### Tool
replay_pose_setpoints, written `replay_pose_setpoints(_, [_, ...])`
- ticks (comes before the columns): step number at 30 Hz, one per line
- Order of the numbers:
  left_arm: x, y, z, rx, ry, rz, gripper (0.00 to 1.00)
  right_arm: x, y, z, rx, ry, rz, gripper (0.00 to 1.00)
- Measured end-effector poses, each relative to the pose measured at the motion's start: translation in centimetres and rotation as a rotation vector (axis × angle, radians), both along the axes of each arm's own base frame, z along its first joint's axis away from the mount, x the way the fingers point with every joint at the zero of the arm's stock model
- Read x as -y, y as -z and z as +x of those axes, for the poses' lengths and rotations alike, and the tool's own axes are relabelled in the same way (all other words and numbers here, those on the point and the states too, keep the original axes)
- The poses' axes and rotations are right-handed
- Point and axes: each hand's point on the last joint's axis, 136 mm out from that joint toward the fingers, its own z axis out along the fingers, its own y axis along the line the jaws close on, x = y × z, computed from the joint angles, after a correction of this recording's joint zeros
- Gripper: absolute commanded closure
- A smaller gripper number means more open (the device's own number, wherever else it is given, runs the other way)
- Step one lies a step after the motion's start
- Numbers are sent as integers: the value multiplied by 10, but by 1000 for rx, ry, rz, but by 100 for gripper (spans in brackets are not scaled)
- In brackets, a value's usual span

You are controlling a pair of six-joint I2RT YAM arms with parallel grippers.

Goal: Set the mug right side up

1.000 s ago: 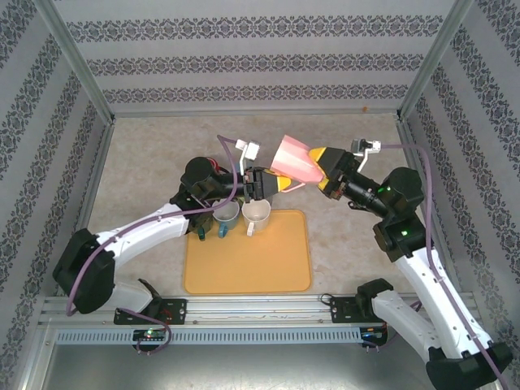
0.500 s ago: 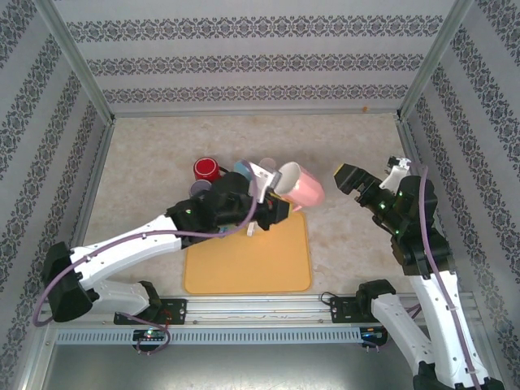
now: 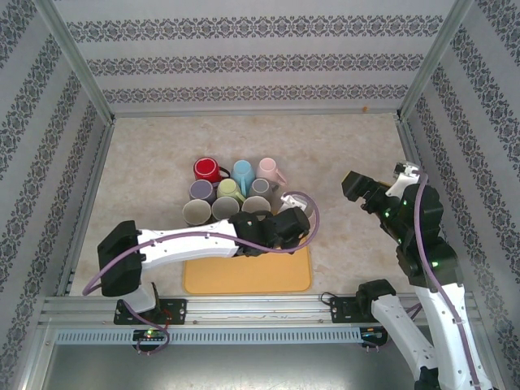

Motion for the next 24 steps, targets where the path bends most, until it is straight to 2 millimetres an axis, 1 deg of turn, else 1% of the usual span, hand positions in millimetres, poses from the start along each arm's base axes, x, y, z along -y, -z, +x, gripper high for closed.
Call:
replay_pose_setpoints(3, [-4,14,1,-18,-31,44,95,-2,2,-1,-2,-11,0,2])
replay_pose_setpoints(7, [-4,25,5,-27,-63,82,93,-6,2,-2,-3,-26,0,2])
replay_pose_setpoints(12, [-5,32,10,-42,-99,82,93,-9,5,-3,-6,-40,-3,2])
replay_pose_setpoints(18, [-11,34,23,-60,-152,61,93,-10,6,-3,-3,-47,0,2])
replay_pose_setpoints(24, [-12,55,27,-88,-170,89,91,-12,11,-3,-14,-57,-2,2])
